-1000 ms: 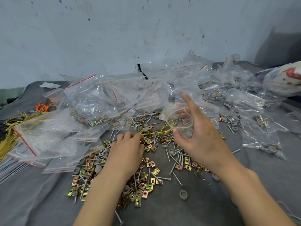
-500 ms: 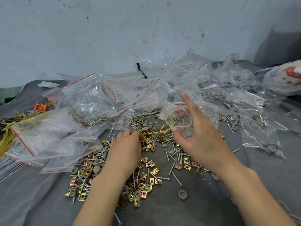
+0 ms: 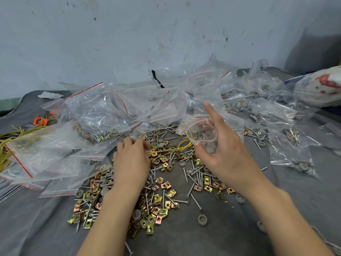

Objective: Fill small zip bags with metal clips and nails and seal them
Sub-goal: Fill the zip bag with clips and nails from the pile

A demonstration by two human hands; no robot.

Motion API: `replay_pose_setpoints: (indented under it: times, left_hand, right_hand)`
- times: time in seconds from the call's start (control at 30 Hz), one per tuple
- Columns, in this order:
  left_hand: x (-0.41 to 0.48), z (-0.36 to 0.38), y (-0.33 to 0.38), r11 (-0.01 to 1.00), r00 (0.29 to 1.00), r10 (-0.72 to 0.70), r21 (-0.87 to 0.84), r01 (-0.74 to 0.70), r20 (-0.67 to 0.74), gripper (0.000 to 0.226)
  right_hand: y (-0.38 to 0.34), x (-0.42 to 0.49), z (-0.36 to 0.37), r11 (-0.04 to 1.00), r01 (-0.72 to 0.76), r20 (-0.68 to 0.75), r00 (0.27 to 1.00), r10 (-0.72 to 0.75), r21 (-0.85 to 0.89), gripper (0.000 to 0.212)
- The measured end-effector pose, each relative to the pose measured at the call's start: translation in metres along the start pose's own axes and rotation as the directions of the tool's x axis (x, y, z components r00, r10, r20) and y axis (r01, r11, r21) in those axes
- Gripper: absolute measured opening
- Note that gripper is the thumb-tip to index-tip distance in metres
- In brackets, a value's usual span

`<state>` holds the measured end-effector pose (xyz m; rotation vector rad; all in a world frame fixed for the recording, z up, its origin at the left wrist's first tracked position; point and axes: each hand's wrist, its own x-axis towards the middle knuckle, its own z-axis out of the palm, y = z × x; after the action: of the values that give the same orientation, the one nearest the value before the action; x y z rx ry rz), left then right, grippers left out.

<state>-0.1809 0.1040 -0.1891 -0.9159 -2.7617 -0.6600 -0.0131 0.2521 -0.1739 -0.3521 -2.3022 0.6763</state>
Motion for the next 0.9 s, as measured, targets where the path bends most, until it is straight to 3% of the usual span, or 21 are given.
replay_pose_setpoints:
  times: [0.2,0.57,0.9]
  left_hand:
    - [-0.004,0.009,0.008,0.993,0.990,0.040,0.102,-0.054,0.135,0.029]
    - [-0.006,0.006,0.007,0.958,0.981,0.123,0.241,-0.157,0.150,0.031]
    - [-0.009,-0.008,-0.001,0.994,0.982,0.110,-0.029,-0.106,0.155,0.029]
  right_hand:
    - [0.000,0.000,-0.001,1.000,-0.001,0.007,1.000,0.001,0.004,0.083]
    - [-0.003,0.001,0.002,1.000,0.000,0.016,1.000,0.000,-0.002,0.084]
    - [-0.002,0.000,0.005,1.000,0.011,0.033,0.999,-0.010,-0.027,0.084]
